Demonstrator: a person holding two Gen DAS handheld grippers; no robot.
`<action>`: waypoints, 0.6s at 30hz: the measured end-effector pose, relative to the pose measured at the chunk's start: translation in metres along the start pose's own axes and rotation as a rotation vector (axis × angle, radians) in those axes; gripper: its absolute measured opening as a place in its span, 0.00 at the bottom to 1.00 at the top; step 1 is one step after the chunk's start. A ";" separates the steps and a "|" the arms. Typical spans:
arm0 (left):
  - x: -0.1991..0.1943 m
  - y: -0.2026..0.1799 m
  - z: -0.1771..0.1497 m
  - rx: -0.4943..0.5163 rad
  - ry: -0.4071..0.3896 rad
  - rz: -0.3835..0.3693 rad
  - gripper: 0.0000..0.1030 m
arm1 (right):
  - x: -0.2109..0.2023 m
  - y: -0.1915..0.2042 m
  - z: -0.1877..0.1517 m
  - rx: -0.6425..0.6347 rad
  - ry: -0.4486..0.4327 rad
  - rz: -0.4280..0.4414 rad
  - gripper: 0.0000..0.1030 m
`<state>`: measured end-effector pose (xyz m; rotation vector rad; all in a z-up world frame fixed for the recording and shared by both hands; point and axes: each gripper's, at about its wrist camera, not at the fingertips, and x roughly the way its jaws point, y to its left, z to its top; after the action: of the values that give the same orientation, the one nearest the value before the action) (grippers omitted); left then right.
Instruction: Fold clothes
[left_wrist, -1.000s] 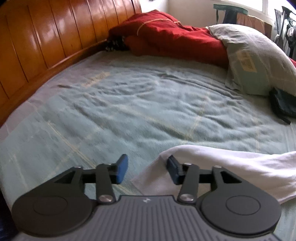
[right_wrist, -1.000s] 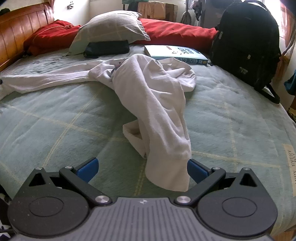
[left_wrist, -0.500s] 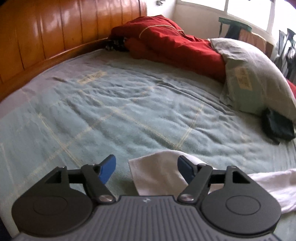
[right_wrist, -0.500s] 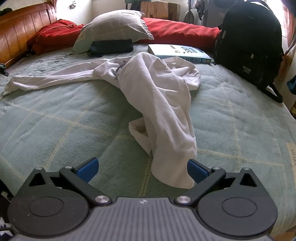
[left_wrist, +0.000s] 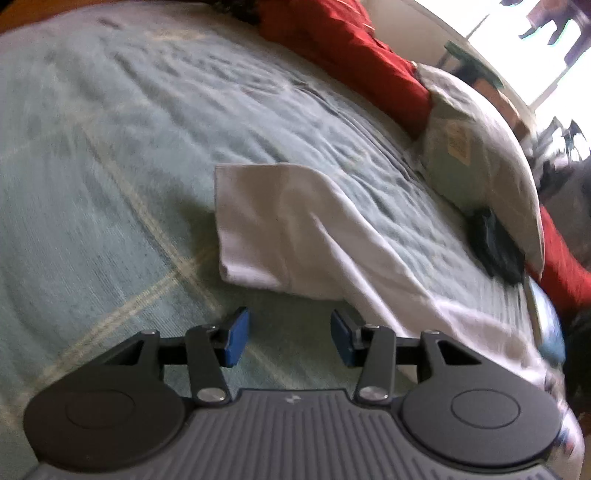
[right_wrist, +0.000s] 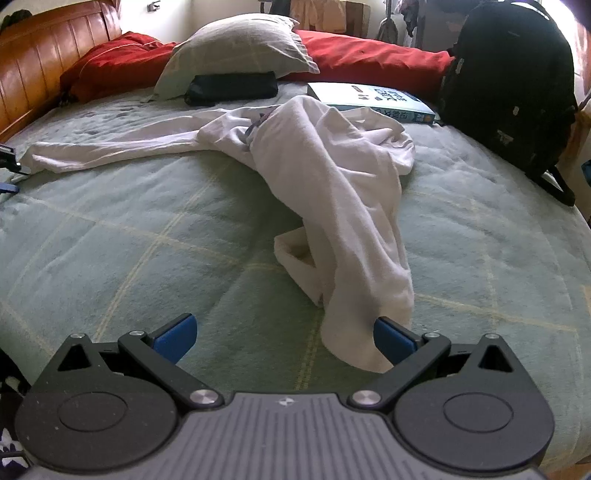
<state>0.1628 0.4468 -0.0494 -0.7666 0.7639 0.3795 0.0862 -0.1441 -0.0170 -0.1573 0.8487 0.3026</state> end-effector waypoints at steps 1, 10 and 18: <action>0.003 0.004 0.002 -0.034 -0.012 -0.015 0.45 | -0.001 0.001 0.000 -0.003 -0.001 -0.001 1.00; 0.008 0.010 0.010 -0.086 -0.150 0.065 0.11 | 0.002 0.001 0.001 0.007 0.004 0.003 1.00; -0.029 0.002 0.033 0.000 -0.253 0.141 0.09 | 0.001 -0.003 0.001 0.026 -0.001 0.007 1.00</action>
<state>0.1584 0.4712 -0.0133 -0.6517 0.5809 0.5919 0.0883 -0.1470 -0.0169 -0.1299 0.8519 0.2983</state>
